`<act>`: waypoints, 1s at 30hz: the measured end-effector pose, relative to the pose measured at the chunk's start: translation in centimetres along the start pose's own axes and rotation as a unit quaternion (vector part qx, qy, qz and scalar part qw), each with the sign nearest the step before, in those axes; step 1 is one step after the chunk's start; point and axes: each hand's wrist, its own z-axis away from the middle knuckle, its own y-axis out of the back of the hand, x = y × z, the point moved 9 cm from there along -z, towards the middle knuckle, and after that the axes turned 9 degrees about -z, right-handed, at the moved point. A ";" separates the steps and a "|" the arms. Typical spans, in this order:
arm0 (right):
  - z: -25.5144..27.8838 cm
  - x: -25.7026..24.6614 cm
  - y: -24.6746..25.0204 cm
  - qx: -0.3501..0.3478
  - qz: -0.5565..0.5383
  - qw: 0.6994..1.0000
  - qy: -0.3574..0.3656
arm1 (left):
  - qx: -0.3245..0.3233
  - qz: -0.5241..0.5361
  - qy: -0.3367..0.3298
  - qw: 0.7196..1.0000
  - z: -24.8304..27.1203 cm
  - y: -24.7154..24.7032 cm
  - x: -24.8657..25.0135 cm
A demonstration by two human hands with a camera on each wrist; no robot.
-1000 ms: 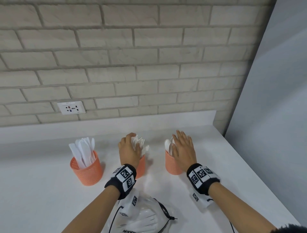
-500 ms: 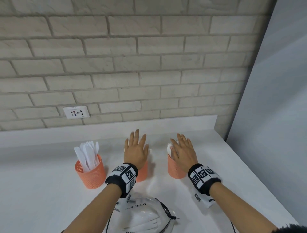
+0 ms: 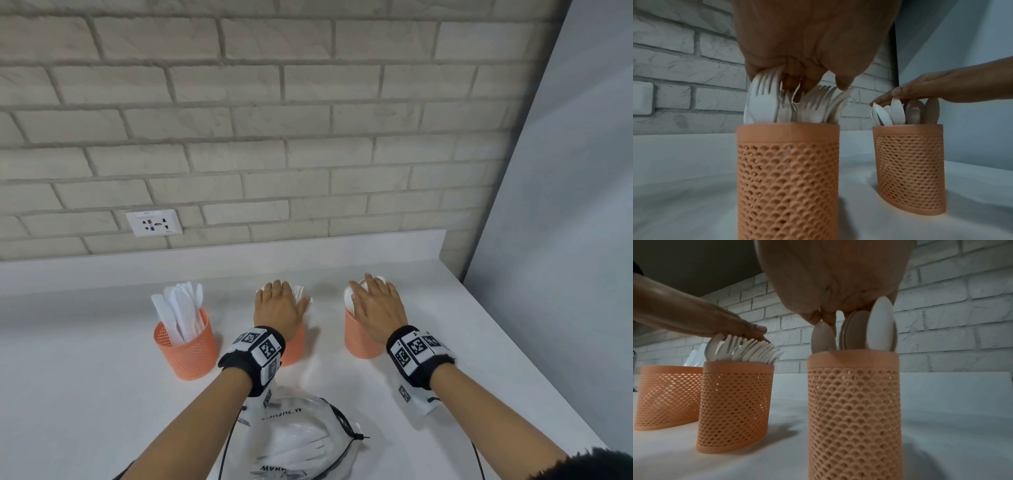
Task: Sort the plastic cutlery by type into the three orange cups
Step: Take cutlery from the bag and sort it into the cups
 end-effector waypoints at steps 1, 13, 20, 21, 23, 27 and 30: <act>0.2 0.0 -0.1 -0.012 -0.003 1.000 -0.005 | -0.005 0.019 0.003 1.000 0.0 0.1 -0.1; 9.3 -14.1 0.1 -0.134 -0.253 0.938 0.198 | 0.111 0.338 -0.009 0.934 5.9 8.1 -5.2; 14.0 -15.2 -9.9 -0.339 -0.024 0.930 0.139 | 0.042 0.332 0.054 0.941 13.8 3.4 -8.2; 14.3 -15.1 -10.8 -0.354 0.000 0.926 0.133 | 0.028 0.316 0.064 0.946 14.5 1.9 -8.6; 14.9 -15.0 -12.0 -0.374 0.046 0.918 0.123 | -0.020 0.280 0.090 0.956 16.0 -1.1 -8.9; 15.0 -14.9 -12.8 -0.354 0.099 0.920 0.135 | -0.084 0.271 0.135 0.949 18.7 -4.6 -8.8; 15.3 -14.9 -13.0 -0.351 0.094 0.923 0.129 | -0.100 0.277 0.121 0.948 19.7 -5.0 -7.9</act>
